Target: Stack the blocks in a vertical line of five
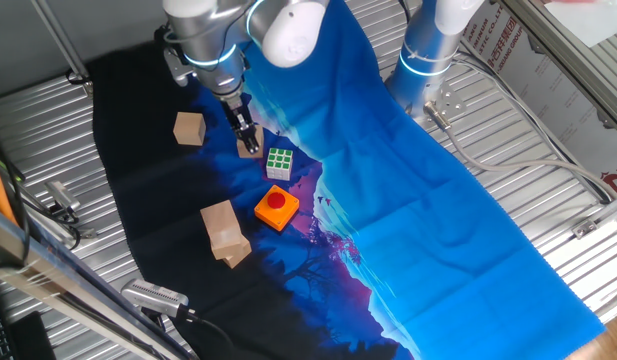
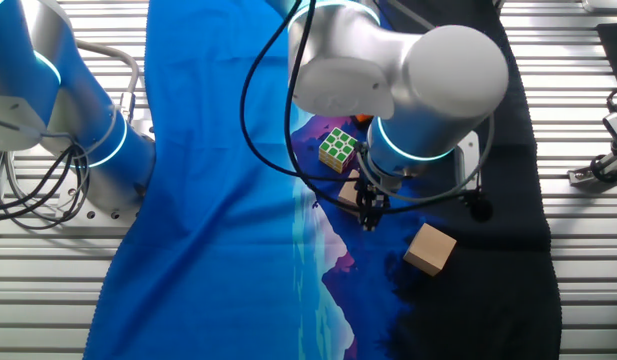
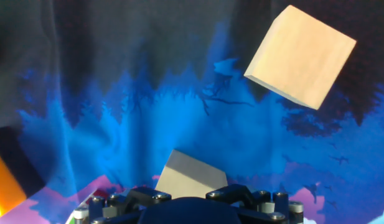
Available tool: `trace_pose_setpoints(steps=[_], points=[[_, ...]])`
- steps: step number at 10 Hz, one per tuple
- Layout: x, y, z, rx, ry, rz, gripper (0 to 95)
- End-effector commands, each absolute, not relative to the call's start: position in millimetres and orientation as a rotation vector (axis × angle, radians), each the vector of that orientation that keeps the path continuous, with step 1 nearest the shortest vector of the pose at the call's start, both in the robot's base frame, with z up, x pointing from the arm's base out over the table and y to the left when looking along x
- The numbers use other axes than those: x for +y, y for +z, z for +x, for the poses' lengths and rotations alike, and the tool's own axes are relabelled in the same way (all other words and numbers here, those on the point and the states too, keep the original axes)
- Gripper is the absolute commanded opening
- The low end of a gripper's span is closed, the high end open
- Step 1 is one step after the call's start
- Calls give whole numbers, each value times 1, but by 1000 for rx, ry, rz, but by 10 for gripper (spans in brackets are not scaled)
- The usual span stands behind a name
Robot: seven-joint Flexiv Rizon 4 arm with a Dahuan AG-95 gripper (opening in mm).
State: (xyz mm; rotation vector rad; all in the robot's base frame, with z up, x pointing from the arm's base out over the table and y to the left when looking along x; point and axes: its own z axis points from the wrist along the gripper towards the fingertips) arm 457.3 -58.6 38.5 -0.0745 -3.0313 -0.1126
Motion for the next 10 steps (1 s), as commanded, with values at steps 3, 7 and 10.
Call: trace_pose_setpoints(steps=[3, 7, 10], points=[[-59, 38, 458, -3026, -100, -89, 0], [-59, 39, 458, -3020, -86, -87, 0], [-61, 50, 458, -3023, -91, -53, 0]])
